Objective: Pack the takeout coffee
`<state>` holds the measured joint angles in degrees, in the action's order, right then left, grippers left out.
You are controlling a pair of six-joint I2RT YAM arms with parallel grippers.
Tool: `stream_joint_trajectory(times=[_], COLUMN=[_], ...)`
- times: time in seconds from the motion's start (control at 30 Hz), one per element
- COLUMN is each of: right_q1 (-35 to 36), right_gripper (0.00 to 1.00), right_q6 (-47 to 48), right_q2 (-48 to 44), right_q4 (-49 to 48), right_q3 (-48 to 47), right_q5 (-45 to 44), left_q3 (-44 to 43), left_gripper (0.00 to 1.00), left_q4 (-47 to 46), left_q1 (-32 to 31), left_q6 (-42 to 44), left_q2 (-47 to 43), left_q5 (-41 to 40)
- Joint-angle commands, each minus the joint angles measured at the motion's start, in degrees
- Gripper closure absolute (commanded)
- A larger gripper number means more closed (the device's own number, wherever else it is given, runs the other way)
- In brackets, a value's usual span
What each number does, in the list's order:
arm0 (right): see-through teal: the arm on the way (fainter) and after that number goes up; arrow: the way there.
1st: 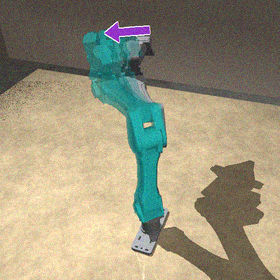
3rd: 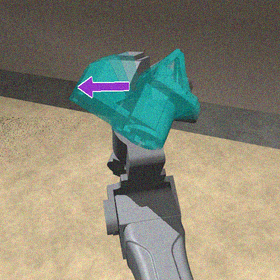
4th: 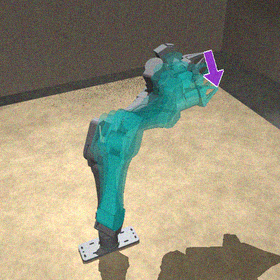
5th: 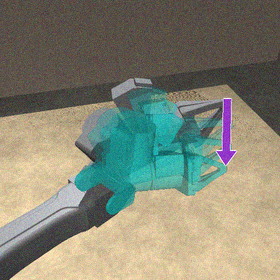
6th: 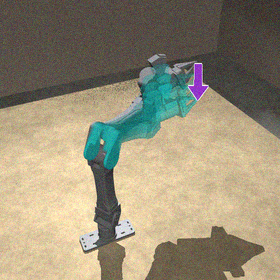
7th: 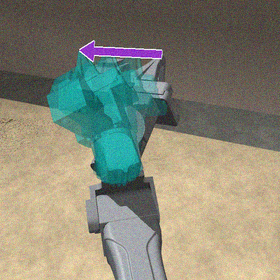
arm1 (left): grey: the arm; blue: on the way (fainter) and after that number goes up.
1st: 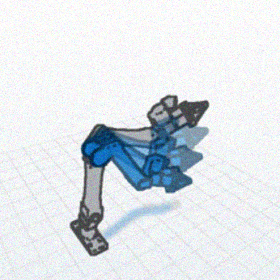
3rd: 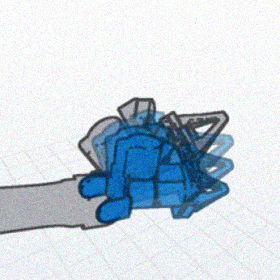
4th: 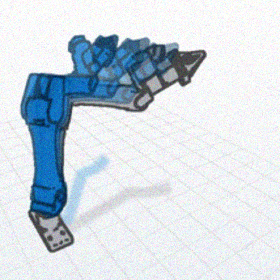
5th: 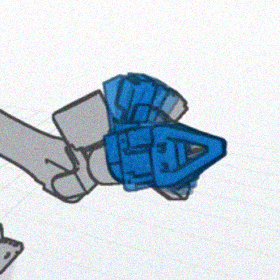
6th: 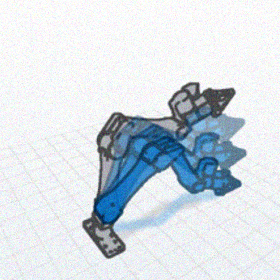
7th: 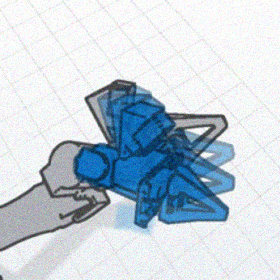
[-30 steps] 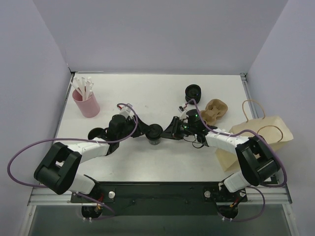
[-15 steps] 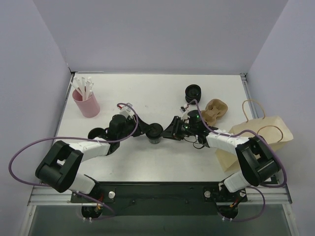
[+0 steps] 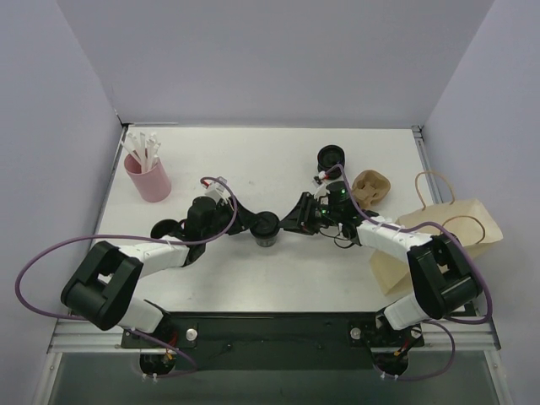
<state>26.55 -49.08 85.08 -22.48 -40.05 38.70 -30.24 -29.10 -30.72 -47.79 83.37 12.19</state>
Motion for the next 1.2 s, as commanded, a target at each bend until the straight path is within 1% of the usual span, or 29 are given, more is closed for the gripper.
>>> stream_joint_trajectory(times=[0.0,0.2,0.4,0.43,0.53,0.63,0.77,0.97,1.03,1.17], right_q1=[-0.44,-0.35,-0.27,-0.44,-0.44,-0.53,-0.62,-0.62,-0.44,0.43], right_gripper=[0.69,0.71,0.77,0.79,0.84,0.87,0.89,0.9,0.9,0.9], right_q6=[1.18,0.13,-3.83,-4.53,-6.11,-6.9,-6.56,-5.68,-6.46,-7.87], right_q2=[0.26,3.16,6.5,7.03,8.61,9.58,10.11,10.98,11.42,11.08], right_q4=[0.24,-1.24,-10.99,-13.01,-17.05,-19.7,-20.67,-17.7,-18.04,-19.18], right_q3=[-3.19,-2.41,4.53,5.15,7.61,9.81,12.18,14.82,15.79,16.59], right_q5=[1.91,1.73,-0.37,-0.73,-1.69,-3.62,-6.09,-11.27,-12.67,-13.38], left_q3=[4.93,5.01,5.45,5.45,5.54,5.63,6.07,6.33,6.51,7.3], left_gripper=[0.54,0.54,0.54,0.54,0.54,0.54,0.54,0.54,0.54,0.54], left_q4=[21.9,22.07,21.72,21.55,21.63,21.46,21.28,19.79,19.44,18.38], left_q1=[-0.74,-0.74,-0.74,-0.74,-0.74,-0.74,-0.74,-0.92,-1.01,-1.18], left_q6=[4.81,4.81,4.81,4.81,4.9,4.9,4.9,4.2,4.11,3.41], left_q2=[4.87,4.78,5.22,5.39,5.66,6.1,6.54,8.47,9.08,9.61], left_q5=[-3.66,-3.92,-4.01,-3.92,-4.1,-3.93,-4.27,-3.84,-4.27,-4.63])
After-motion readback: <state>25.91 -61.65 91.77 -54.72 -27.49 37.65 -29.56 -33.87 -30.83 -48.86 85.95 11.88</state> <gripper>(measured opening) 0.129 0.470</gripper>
